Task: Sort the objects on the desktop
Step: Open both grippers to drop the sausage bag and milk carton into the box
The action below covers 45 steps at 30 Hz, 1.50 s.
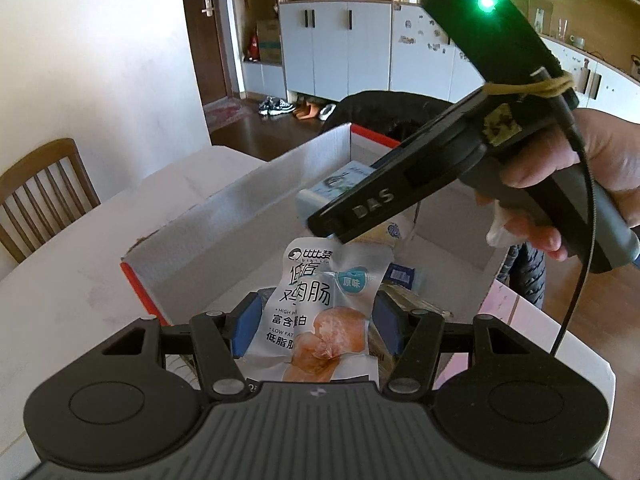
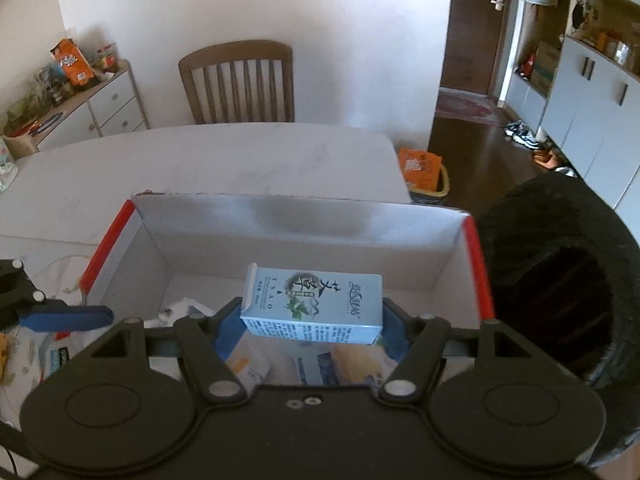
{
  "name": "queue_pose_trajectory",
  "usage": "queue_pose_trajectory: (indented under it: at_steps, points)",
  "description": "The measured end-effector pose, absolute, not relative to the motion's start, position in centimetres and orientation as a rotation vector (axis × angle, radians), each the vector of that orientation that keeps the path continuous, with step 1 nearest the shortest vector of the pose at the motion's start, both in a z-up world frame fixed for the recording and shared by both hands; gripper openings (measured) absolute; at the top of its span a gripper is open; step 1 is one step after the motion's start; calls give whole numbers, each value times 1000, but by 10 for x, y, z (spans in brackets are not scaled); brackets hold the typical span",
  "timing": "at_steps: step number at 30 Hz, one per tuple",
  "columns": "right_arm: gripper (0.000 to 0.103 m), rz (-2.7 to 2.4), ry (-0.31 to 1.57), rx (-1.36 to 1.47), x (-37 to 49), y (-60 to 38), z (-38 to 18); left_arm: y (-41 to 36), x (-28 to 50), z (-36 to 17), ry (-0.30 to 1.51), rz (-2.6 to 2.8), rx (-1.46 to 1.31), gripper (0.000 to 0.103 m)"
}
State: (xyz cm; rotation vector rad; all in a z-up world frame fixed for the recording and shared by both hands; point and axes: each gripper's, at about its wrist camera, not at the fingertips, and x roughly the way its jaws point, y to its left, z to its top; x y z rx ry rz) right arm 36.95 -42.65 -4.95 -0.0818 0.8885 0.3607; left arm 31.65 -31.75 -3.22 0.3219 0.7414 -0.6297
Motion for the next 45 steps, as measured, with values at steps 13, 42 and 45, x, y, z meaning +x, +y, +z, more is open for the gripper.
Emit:
queue_pose_trajectory:
  at_steps: [13,42,45]
  points:
    - [70,377,1002,-130,391,-410,-83,-320,334,-57,847,-629,320,59]
    - [80,390,1012,13,387,-432,-58,-317,338,-56,906,-666,300,76]
    - [80,392,991,26,381,-438,-47,-311,332,-51,898,-670,286,76]
